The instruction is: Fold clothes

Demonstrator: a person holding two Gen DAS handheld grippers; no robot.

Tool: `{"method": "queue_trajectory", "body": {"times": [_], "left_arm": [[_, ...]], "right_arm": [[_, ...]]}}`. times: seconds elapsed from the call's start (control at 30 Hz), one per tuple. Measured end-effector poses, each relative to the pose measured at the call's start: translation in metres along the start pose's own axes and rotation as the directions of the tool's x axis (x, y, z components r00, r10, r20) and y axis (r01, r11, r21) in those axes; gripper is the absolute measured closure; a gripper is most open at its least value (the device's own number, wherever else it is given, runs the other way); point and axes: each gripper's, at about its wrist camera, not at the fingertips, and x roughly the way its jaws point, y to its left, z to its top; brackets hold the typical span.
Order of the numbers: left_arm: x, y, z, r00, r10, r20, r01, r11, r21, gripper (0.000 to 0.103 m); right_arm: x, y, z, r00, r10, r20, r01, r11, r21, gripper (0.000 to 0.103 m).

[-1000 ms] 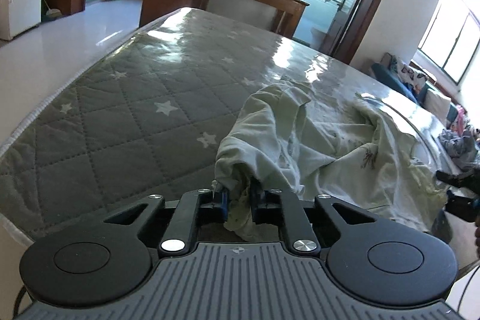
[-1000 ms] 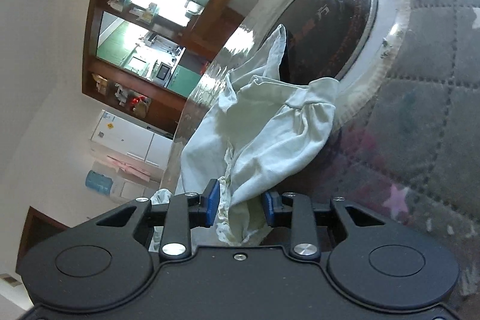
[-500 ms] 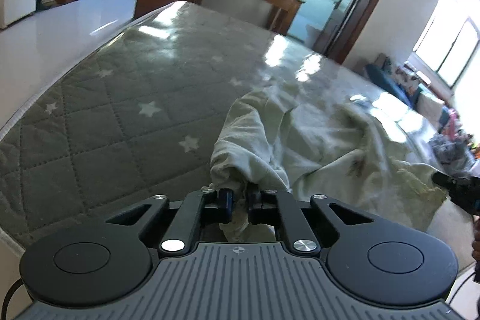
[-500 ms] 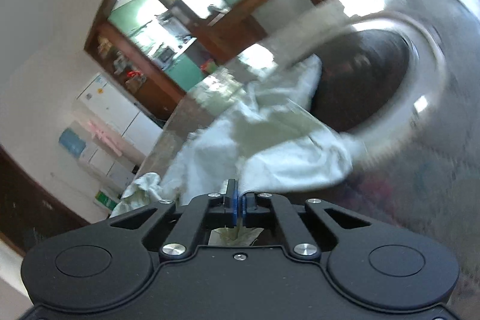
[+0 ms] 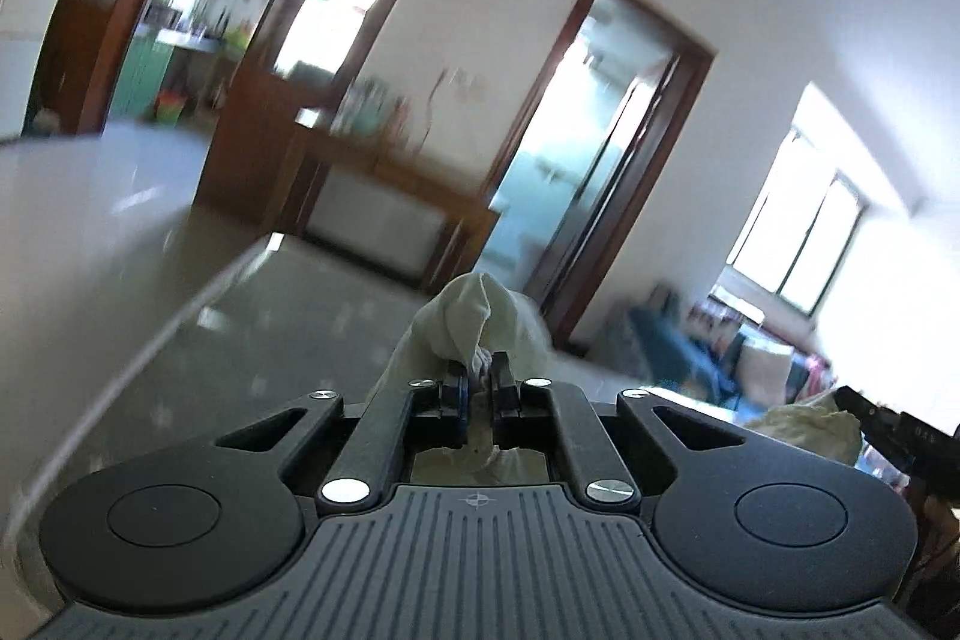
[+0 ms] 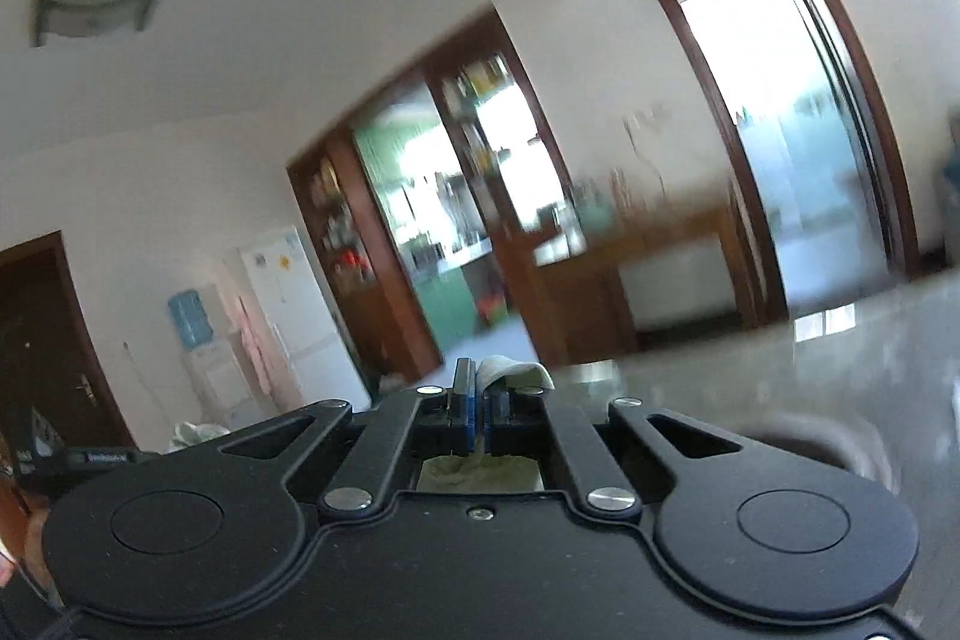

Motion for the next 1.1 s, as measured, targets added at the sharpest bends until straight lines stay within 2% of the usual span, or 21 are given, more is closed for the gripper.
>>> {"method": "queue_trajectory", "body": {"times": [0.1, 0.27, 0.37, 0.5, 0.63, 0.73, 0.83, 0.97, 1.03, 1.1], "left_arm": [[-0.018, -0.024, 0.029, 0.995, -0.052, 0.090, 0.047, 0.998, 0.048, 0.096], [-0.017, -0.049, 0.063, 0.982, -0.091, 0.167, 0.076, 0.993, 0.089, 0.096], [0.016, -0.047, 0.088, 0.987, -0.071, 0.141, 0.063, 0.996, 0.057, 0.096], [0.082, -0.028, 0.114, 0.998, 0.020, 0.066, -0.020, 1.000, 0.010, 0.096], [0.163, -0.005, 0.147, 0.997, 0.081, -0.001, -0.081, 0.994, -0.074, 0.096], [0.194, -0.003, 0.168, 0.994, 0.107, -0.010, -0.107, 0.991, -0.080, 0.096], [0.209, -0.011, 0.196, 0.994, 0.105, 0.039, -0.101, 0.991, -0.092, 0.096], [0.202, -0.016, 0.208, 0.994, 0.065, 0.083, -0.057, 0.994, -0.094, 0.096], [0.198, -0.018, 0.209, 0.995, 0.049, 0.091, -0.041, 0.995, -0.091, 0.096], [0.196, -0.014, 0.196, 0.997, 0.056, 0.056, -0.051, 0.995, -0.080, 0.096]], "right_arm": [[-0.013, 0.012, 0.027, 0.997, 0.022, 0.072, -0.018, 0.999, -0.050, 0.100], [-0.013, 0.017, 0.066, 0.988, 0.029, 0.154, -0.011, 0.993, -0.120, 0.100], [0.010, 0.010, 0.083, 0.989, 0.008, 0.146, 0.012, 0.991, -0.132, 0.100], [0.072, -0.012, 0.102, 0.995, -0.079, 0.068, 0.088, 0.986, -0.142, 0.100], [0.135, -0.034, 0.111, 0.985, -0.173, -0.002, 0.171, 0.973, -0.157, 0.100], [0.179, -0.047, 0.122, 0.976, -0.219, -0.017, 0.214, 0.963, -0.164, 0.101], [0.202, -0.043, 0.138, 0.973, -0.229, 0.031, 0.231, 0.961, -0.153, 0.101], [0.200, -0.038, 0.159, 0.969, -0.216, 0.116, 0.232, 0.961, -0.151, 0.101], [0.185, -0.033, 0.150, 0.967, -0.220, 0.131, 0.241, 0.954, -0.176, 0.101], [0.174, -0.036, 0.137, 0.966, -0.228, 0.119, 0.247, 0.951, -0.186, 0.101]]}}
